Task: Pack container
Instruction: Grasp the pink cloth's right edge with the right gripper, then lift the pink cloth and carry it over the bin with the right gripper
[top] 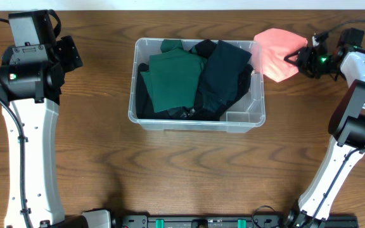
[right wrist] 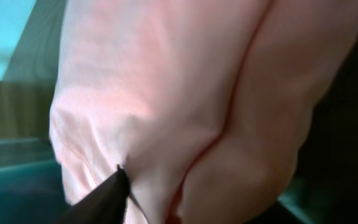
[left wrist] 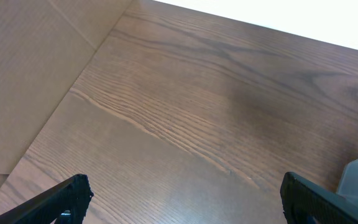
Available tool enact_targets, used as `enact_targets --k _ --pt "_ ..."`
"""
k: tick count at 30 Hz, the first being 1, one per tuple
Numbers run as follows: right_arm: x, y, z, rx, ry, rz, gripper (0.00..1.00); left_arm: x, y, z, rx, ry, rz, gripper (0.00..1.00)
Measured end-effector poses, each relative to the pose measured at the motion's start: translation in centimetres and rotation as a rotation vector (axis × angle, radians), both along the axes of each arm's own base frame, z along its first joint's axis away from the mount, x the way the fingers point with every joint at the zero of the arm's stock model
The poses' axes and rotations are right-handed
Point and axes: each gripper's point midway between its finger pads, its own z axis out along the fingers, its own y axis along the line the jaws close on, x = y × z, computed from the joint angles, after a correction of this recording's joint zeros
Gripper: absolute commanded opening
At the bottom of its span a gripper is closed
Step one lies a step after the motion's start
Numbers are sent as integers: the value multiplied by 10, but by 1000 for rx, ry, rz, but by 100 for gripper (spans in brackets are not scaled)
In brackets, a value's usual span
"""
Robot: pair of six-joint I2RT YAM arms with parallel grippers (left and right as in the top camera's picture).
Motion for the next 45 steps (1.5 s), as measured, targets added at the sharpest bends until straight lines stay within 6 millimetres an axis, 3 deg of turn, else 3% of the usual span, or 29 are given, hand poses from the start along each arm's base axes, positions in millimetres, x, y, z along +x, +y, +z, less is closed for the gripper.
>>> enact_targets --k 6,17,26,31,34,36,41,45 --pt "-1 1 -2 41 28 -28 36 0 0 0 0 0 0 98" --pt "0 0 -9 48 40 -47 2 0 0 0 0 0 0 98" --pt "-2 -5 -6 118 30 -67 1 0 0 0 0 0 0 98" --pt "-5 -17 8 151 10 -90 1 0 0 0 0 0 0 98" --pt "-4 -25 37 136 -39 -103 1 0 0 0 0 0 0 98" --pt "0 -30 71 110 -111 -104 1 0 0 0 0 0 0 98" --pt "6 -33 182 30 -349 -107 1 0 0 0 0 0 0 98" --pt "-3 -28 263 -7 -518 -109 1 0 0 0 0 0 0 98"
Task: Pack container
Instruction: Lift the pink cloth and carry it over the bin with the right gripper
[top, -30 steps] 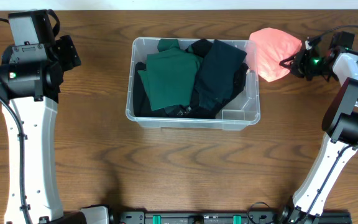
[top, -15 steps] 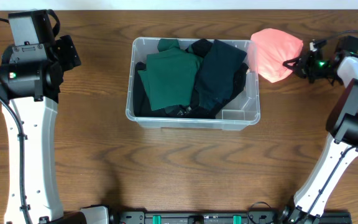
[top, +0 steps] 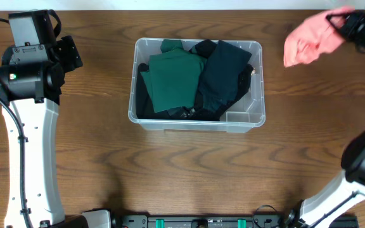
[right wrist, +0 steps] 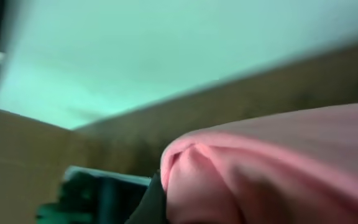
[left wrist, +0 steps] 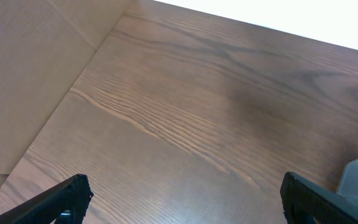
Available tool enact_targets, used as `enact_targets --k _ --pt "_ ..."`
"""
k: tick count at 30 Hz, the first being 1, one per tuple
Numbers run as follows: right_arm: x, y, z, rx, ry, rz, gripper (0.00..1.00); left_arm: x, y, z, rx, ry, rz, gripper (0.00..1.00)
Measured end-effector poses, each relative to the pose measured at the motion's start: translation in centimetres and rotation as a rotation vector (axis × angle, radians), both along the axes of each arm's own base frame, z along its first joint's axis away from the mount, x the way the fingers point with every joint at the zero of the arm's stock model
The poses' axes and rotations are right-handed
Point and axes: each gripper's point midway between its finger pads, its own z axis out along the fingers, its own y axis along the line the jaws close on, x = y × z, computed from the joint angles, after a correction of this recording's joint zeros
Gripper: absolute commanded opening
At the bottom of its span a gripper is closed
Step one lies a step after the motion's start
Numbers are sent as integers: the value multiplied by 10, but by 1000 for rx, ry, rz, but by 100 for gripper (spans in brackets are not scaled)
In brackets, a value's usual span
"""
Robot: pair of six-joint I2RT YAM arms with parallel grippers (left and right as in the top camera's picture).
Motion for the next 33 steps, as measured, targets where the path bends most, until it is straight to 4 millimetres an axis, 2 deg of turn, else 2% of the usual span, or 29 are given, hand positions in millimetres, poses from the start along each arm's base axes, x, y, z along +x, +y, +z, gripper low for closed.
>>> enact_targets --k 3,6,10,13,18,23,28,33 --pt "-14 10 48 -11 -93 12 1 0 0 0 0 0 0 98" --pt "-25 24 78 -15 -147 35 1 0 0 0 0 0 0 98" --pt "-35 60 104 -11 -201 114 1 0 0 0 0 0 0 98" --pt "-40 97 118 6 -247 212 1 0 0 0 0 0 0 98" --pt "-47 167 133 35 -312 384 1 0 0 0 0 0 0 98" --pt "-64 238 148 47 -395 553 1 0 0 0 0 0 0 98" --pt "-86 292 151 63 -421 681 1 0 0 0 0 0 0 98" --pt "-103 328 149 55 -457 775 1 0 0 0 0 0 0 98"
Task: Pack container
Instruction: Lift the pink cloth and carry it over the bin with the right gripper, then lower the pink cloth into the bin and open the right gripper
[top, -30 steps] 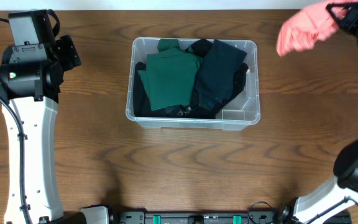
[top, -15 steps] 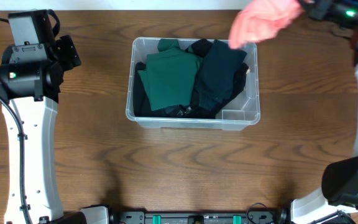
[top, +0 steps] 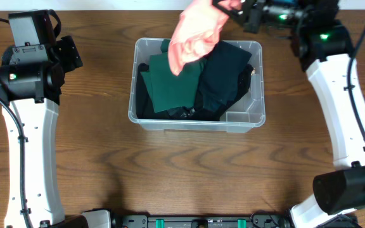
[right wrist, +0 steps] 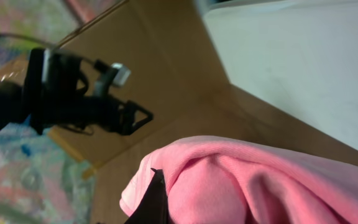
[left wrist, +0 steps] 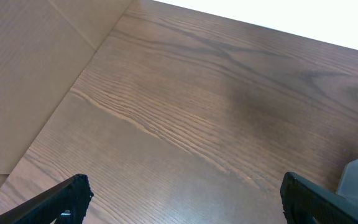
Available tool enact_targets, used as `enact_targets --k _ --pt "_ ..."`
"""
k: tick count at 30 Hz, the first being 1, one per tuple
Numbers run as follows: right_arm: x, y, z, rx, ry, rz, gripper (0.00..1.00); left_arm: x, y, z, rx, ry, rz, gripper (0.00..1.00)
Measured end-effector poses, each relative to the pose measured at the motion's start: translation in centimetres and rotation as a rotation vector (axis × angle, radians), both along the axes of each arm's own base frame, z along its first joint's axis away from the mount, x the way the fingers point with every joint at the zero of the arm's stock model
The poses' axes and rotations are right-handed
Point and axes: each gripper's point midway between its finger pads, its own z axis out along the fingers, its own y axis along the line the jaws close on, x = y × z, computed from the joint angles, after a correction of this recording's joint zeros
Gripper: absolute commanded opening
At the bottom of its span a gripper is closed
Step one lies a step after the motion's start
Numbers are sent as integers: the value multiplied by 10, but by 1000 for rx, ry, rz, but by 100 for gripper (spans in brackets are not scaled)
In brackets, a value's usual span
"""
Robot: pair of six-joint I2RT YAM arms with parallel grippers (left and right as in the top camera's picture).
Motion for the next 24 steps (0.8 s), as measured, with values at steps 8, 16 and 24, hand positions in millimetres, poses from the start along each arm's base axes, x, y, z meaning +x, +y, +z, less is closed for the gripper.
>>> enact_targets --k 8,16,24 --pt "6 27 -31 -26 -32 84 1 0 0 0 0 0 0 98" --pt "26 31 -115 -87 193 120 1 0 0 0 0 0 0 98" --pt "11 -25 -197 -322 463 0 1 0 0 0 0 0 0 98"
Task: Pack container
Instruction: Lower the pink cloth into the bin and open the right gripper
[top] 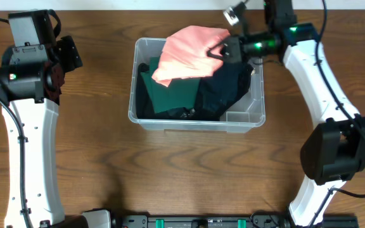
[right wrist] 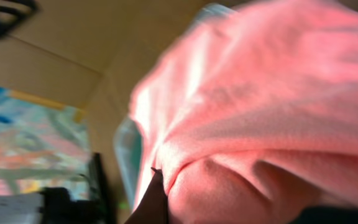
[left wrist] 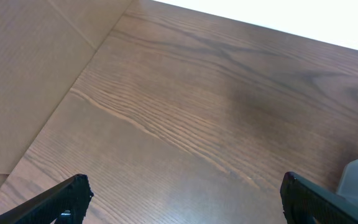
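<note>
A clear plastic container stands mid-table, filled with folded green and dark navy clothes. A pink garment lies draped over the pile's far left part. My right gripper is shut on the garment's right edge above the bin; in the right wrist view the pink cloth fills the frame, one dark fingertip showing. My left gripper hangs open over bare wood at the far left, holding nothing.
The bin's front right corner holds a small bare compartment. The left arm's column stands along the table's left side. The table's far edge runs just behind the bin.
My right gripper has dropped lower and shifted slightly right over the bin. The pink garment, then hanging above the bin's far side, now lies spread on the folded clothes. The left arm is unchanged.
My right gripper first held the pink garment beside the bin's right rim. It then had it lifted at the table's far right corner, then hanging over the bin's far edge. Now the garment rests on the pile, still gripped. The left arm never moved.
</note>
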Available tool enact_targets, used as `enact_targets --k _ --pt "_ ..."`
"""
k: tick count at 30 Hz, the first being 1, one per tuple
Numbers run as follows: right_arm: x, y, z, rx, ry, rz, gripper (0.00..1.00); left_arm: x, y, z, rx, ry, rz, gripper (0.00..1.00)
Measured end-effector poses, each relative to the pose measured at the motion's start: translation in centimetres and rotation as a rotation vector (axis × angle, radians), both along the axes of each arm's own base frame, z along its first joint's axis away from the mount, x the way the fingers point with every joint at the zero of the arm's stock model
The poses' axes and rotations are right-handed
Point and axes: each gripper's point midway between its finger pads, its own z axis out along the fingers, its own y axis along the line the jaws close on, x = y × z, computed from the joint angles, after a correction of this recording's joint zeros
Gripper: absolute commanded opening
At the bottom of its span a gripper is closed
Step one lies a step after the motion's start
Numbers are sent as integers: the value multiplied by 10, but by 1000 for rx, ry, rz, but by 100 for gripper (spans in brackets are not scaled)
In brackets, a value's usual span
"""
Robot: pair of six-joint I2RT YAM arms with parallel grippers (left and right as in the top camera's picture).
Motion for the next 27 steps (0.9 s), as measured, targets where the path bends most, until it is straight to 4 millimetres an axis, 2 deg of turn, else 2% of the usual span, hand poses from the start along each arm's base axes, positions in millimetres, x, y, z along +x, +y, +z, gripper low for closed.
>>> enact_targets --k 4,12,18,20,21,24,27 --pt "3 -27 -19 -112 1 -45 1 0 0 0 0 0 0 98" --pt "-9 -62 -59 -391 80 -102 2 0 0 0 0 0 0 98" --pt "-20 -71 -72 -507 103 -82 5 0 0 0 0 0 0 98" --pt "-24 -71 -74 -532 106 -70 16 0 0 0 0 0 0 98" --pt "-26 -70 -76 -548 103 -60 31 0 0 0 0 0 0 98" --pt "-29 -68 -79 -583 95 -43 50 0 0 0 0 0 0 98" --pt "-29 -63 -79 -595 75 -33 84 0 0 0 0 0 0 98"
